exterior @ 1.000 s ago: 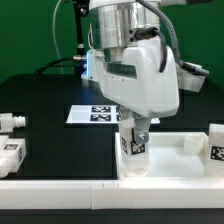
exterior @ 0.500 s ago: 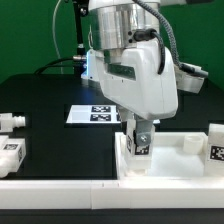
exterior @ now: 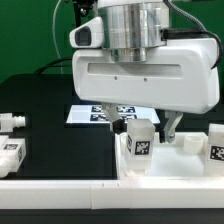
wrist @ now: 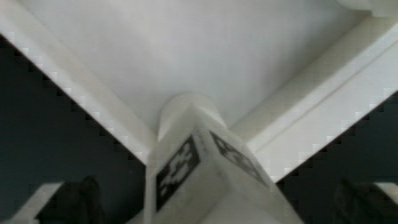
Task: Assemble square table
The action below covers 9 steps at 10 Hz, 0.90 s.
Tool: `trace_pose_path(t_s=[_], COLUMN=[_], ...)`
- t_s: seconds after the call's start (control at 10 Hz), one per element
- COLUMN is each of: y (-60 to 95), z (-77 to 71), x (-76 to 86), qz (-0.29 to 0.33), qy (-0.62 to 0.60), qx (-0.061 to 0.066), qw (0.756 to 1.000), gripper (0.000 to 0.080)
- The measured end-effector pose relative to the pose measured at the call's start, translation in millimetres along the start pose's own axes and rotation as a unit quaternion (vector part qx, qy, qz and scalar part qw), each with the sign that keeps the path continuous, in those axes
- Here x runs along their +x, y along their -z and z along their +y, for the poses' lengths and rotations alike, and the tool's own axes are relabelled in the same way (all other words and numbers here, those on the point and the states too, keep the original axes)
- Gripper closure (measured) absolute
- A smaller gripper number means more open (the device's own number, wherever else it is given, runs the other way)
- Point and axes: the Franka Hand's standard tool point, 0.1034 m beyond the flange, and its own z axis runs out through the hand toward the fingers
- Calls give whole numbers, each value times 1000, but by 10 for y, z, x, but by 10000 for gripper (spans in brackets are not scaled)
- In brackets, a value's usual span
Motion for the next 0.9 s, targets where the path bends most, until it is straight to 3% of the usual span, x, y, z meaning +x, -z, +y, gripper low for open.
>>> trace_pose_path(t_s=[0.1,0.2,0.3,0.4,0.5,0.6,0.7,0.8,0.9], y=[1,-7,-24,-22,-22,-23,-12,11,9], z=[-2,-34,-38,-28,-29,-28,-30,-10,-4], x=[-1,-23,-38,-29,-30,-29,-16,25,33], qz=[1,6,4,4,4,4,5,9,10], qy=[51,207,267,263,262,262,237,188,131], qx=[-2,-23,-26,-26,-26,-26,-25,-26,-25], qw=[999,978,963,964,965,965,971,982,991], gripper=[151,151,151,151,244,244,428,510,510])
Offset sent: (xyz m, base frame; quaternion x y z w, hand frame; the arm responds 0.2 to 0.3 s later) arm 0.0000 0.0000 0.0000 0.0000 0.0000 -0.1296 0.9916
